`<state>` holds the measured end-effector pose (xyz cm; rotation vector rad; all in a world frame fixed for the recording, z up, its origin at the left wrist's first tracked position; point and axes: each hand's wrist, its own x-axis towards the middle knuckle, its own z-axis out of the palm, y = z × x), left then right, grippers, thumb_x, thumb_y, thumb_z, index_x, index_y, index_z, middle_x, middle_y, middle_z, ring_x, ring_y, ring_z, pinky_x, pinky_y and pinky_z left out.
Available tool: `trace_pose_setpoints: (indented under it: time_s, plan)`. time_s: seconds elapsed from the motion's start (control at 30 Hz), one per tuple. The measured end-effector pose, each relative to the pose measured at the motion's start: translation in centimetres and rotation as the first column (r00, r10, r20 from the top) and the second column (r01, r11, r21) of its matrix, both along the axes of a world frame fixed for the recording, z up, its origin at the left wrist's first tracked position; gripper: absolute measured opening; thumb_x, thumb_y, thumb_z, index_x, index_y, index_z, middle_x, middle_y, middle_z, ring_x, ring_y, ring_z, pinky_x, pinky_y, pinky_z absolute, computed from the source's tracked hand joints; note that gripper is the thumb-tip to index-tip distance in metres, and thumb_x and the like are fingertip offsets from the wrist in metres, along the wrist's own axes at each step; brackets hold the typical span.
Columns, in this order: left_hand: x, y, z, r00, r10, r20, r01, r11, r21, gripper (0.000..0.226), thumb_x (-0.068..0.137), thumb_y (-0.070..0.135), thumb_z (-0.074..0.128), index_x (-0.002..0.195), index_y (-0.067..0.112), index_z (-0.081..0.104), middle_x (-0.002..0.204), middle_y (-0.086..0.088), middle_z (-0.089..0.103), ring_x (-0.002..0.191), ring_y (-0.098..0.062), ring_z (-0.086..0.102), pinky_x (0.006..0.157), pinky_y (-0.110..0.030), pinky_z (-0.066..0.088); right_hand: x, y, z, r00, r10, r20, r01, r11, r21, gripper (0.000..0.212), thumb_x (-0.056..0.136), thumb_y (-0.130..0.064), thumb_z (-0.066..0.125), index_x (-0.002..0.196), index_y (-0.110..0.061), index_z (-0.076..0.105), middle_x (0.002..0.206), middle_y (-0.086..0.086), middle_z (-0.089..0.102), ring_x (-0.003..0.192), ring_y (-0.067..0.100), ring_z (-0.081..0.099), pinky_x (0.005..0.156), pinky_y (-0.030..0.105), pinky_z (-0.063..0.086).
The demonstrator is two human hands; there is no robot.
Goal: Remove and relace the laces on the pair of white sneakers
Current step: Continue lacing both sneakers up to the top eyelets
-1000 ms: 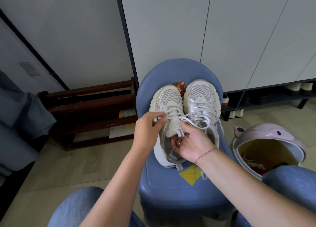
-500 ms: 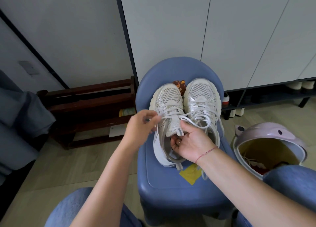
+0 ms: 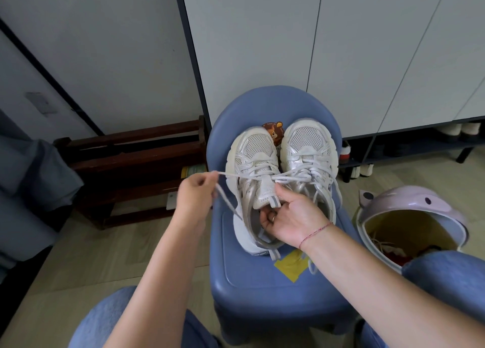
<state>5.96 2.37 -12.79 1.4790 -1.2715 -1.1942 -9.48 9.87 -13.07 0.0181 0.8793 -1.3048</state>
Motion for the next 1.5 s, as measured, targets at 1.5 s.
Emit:
trace_pose_setpoints:
  time_s: [1.5]
  plan:
    - [6.9, 0.0, 0.7, 0.935, 0.211, 0.286, -0.175, 0.974, -0.147, 0.02, 0.102, 0.016, 0.049, 0.106, 0.014, 0.068, 0.072, 0.003, 0.061, 0.058, -0.014, 0.047, 0.059, -0.025, 0.04, -0.2, 0.4, 0.5, 1.0, 0.019, 0.014, -0.019, 1.0, 0.023, 0.016, 0.092, -0.026, 0.056, 0.093, -0.01, 0.059, 0.089, 0.006, 0.058, 0.076, 0.017, 0.049, 0.068, 0.027, 0.039]
